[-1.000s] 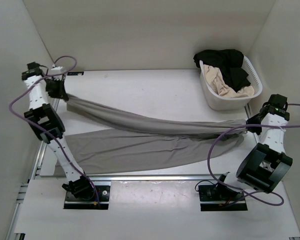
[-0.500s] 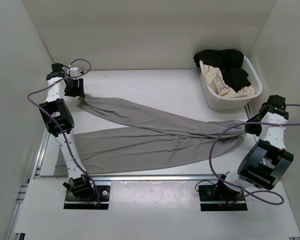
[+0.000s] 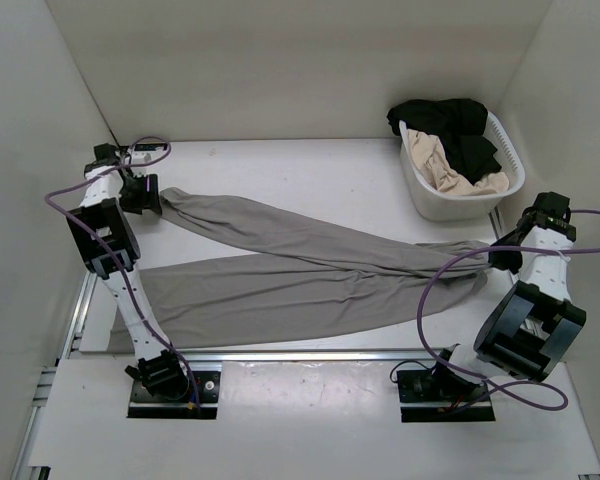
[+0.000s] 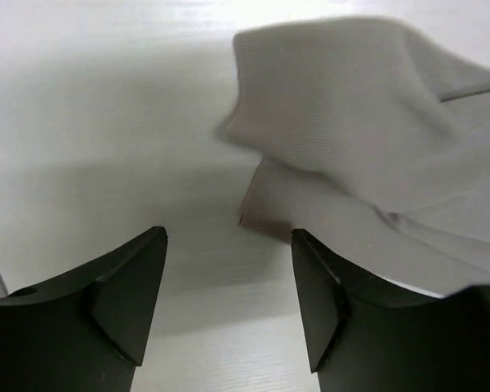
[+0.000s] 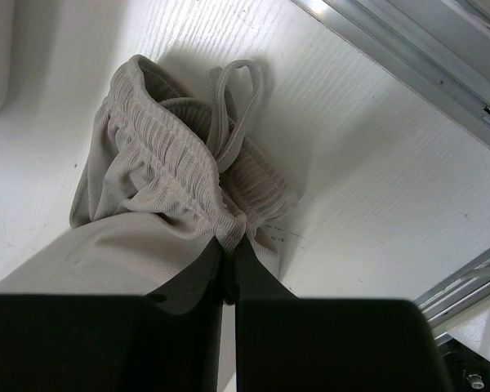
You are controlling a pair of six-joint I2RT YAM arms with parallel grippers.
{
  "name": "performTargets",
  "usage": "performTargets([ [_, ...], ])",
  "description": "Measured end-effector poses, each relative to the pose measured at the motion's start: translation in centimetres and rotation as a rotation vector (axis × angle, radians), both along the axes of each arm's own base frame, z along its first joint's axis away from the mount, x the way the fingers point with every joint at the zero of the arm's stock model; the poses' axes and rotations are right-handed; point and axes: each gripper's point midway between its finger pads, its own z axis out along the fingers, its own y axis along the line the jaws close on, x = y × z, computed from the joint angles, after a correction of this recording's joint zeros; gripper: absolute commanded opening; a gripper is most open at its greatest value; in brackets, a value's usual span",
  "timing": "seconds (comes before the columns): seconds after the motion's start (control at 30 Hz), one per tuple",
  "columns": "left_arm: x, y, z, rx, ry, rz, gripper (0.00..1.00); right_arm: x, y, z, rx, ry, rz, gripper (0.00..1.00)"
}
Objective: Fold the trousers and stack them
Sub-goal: Fold the trousers
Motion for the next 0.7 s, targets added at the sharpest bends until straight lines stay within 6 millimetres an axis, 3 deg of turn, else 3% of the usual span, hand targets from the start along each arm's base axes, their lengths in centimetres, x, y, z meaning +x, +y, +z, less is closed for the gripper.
performTargets([
  [0.1, 0.8, -0.5, 0.3, -0.005, -0.018, -0.011, 0.71, -0.1, 0.0, -0.2, 0.000, 0.003, 0.003, 0.00],
  [0.13, 1.2, -0.6, 0.3, -0.003, -0.024, -0.012, 0.64, -0.1, 0.1, -0.3, 0.000, 0.004, 0.003, 0.00],
  [0.2, 1.8, -1.0, -0.3, 0.012, -0.017, -0.017, 0.43, -0.4, 0.2, -0.8, 0.004, 0.013, 0.005, 0.00],
  [0.27, 2.1, -1.2, -0.4, 0.029, -0.014, -0.022, 0.42, -0.6, 0.3, -1.1, 0.007, 0.019, 0.006, 0.00],
  [0.37, 2.1, -1.5, -0.6, 0.044, -0.003, -0.029, 0.48, -0.6, 0.3, -1.1, 0.008, 0.019, 0.006, 0.00],
  [0.57, 2.2, -2.1, -0.6, 0.056, 0.005, -0.041, 0.46, -0.5, 0.3, -1.1, 0.006, 0.016, 0.006, 0.00],
  [0.7, 2.0, -2.6, -0.9, 0.095, 0.022, -0.048, 0.14, -0.5, 0.2, -1.0, 0.005, 0.015, 0.006, 0.00],
])
